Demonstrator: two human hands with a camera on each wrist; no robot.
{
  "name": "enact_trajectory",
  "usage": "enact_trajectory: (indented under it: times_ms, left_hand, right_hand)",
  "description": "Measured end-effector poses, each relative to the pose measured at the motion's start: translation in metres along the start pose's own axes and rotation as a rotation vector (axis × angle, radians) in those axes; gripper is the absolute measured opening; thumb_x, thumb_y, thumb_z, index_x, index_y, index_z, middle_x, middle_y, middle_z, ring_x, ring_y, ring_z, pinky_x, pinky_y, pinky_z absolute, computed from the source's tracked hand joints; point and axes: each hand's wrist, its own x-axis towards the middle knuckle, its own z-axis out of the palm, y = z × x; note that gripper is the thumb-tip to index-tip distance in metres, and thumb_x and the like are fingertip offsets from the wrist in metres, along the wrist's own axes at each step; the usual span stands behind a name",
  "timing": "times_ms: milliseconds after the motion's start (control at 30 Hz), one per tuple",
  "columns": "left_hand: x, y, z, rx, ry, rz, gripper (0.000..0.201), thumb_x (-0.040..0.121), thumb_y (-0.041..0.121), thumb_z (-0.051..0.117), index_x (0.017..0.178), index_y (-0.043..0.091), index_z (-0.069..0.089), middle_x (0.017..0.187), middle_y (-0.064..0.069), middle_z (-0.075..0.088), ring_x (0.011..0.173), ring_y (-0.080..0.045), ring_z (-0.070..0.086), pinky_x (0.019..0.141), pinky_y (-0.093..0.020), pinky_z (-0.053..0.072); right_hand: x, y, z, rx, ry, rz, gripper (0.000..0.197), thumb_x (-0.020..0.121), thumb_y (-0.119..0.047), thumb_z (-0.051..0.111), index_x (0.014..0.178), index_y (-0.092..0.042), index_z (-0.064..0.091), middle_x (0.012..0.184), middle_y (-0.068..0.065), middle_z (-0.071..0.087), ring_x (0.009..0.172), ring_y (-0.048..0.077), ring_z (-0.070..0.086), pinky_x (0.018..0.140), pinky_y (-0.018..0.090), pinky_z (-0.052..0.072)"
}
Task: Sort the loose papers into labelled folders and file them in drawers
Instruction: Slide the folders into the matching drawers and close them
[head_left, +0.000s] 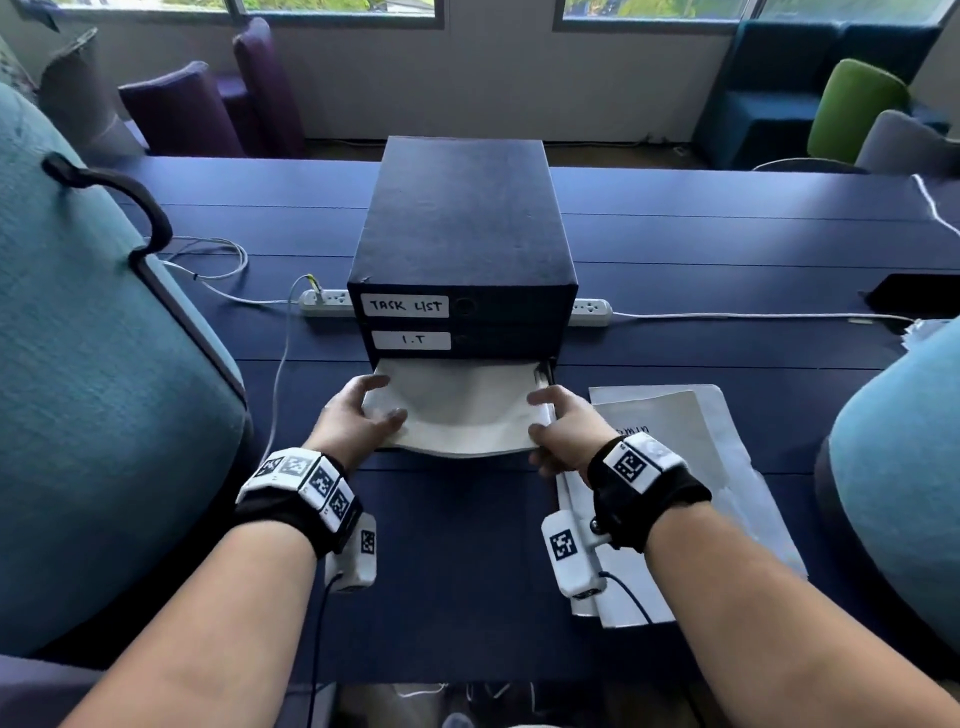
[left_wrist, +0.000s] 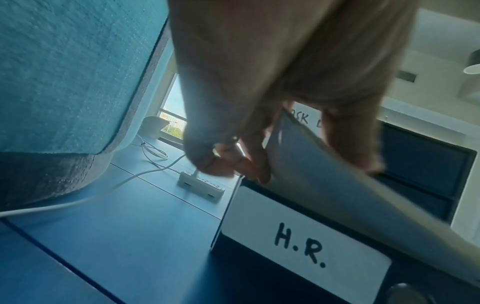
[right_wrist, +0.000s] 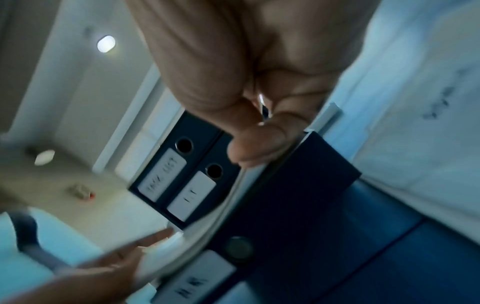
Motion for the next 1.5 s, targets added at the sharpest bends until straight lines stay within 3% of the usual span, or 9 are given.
enact_trajectory:
  times_ms: [133,233,333,500,733,967,1133,1267,1500]
  left_hand:
    - [0.004,-0.001,-0.002,0.227,-0.206,0.039,0.102,0.043,0.044,0.086,0.137,0.04,0.048,0.145,0.005,0.043,0.135,-0.018,0.04,0.11,-0.033,0.038]
    - [0.007,-0.007,0.002,0.389,-0.17,0.129,0.099,0.055,0.023,0.088,0.144,0.027,0.044,0.156,0.002,0.026,0.142,-0.02,0.028,0.109,-0.023,0.029]
    - [0.011,-0.015,0.011,0.363,0.005,0.232,0.082,0.063,0.002,0.085,0.137,0.014,0.052,0.147,-0.008,0.035,0.135,-0.022,0.037,0.104,-0.015,0.024]
    - [0.02,-0.015,0.019,0.212,0.188,0.136,0.086,0.062,0.006,0.089,0.137,0.016,0.048,0.135,-0.01,0.042,0.121,-0.023,0.05,0.105,-0.025,0.037]
    - [0.046,-0.019,0.021,0.219,0.21,0.099,0.121,0.063,0.013,0.09,0.155,0.022,0.013,0.148,-0.01,0.035,0.134,-0.025,0.04,0.112,-0.031,0.033]
    - [0.072,-0.031,0.023,0.188,0.2,0.113,0.108,0.07,0.012,0.085,0.154,0.017,0.018,0.151,-0.008,0.036,0.137,-0.025,0.039,0.115,-0.036,0.031]
    - [0.082,-0.035,0.023,0.147,0.185,0.135,0.088,0.077,0.019,0.08,0.15,0.024,0.032,0.146,0.001,0.047,0.134,-0.017,0.044,0.112,-0.031,0.034]
    - [0.089,-0.034,0.029,0.136,0.247,0.131,0.064,0.075,0.027,0.081,0.131,0.027,0.051,0.123,0.003,0.064,0.114,-0.017,0.06,0.1,-0.028,0.044]
    - [0.1,-0.027,0.034,0.114,0.325,0.059,0.039,0.074,0.037,0.079,0.103,0.022,0.058,0.095,0.002,0.07,0.087,-0.022,0.068,0.085,-0.035,0.055]
  right_hand:
    - [0.021,0.005,0.005,-0.219,0.21,-0.077,0.026,0.092,-0.002,0.048,0.107,-0.017,0.062,0.108,0.014,0.058,0.079,0.026,0.065,0.059,0.032,0.057]
    - [0.032,0.011,0.003,-0.467,0.273,-0.166,0.031,0.094,-0.01,0.05,0.122,-0.014,0.062,0.12,0.01,0.056,0.112,0.027,0.055,0.093,0.027,0.043]
    - [0.041,0.018,0.005,-0.486,0.341,-0.236,0.03,0.095,-0.015,0.052,0.123,-0.014,0.062,0.118,0.011,0.056,0.108,0.029,0.055,0.09,0.03,0.044]
    - [0.048,0.027,0.011,-0.507,0.406,-0.422,0.03,0.086,-0.002,0.056,0.114,-0.005,0.066,0.125,0.014,0.051,0.11,0.035,0.053,0.095,0.039,0.047]
    - [0.054,0.037,0.003,-0.419,0.323,-0.117,0.087,0.079,-0.005,0.05,0.153,-0.021,0.008,0.15,0.002,0.025,0.139,0.022,0.026,0.114,0.042,0.027]
    - [0.088,0.041,0.004,-0.432,0.291,-0.147,0.087,0.09,-0.023,0.061,0.154,-0.018,0.002,0.152,0.006,0.029,0.14,0.025,0.031,0.112,0.044,0.029]
    - [0.104,0.041,0.002,-0.416,0.328,-0.184,0.077,0.091,-0.024,0.061,0.153,-0.016,0.015,0.153,0.003,0.031,0.14,0.019,0.032,0.114,0.031,0.025]
    - [0.114,0.037,0.004,-0.324,0.442,-0.235,0.047,0.088,-0.019,0.064,0.13,-0.009,0.045,0.129,0.008,0.052,0.118,0.027,0.052,0.099,0.031,0.039]
    - [0.126,0.028,0.005,-0.4,0.49,-0.162,0.031,0.091,-0.026,0.059,0.108,-0.006,0.043,0.107,0.015,0.06,0.097,0.035,0.058,0.075,0.034,0.04]
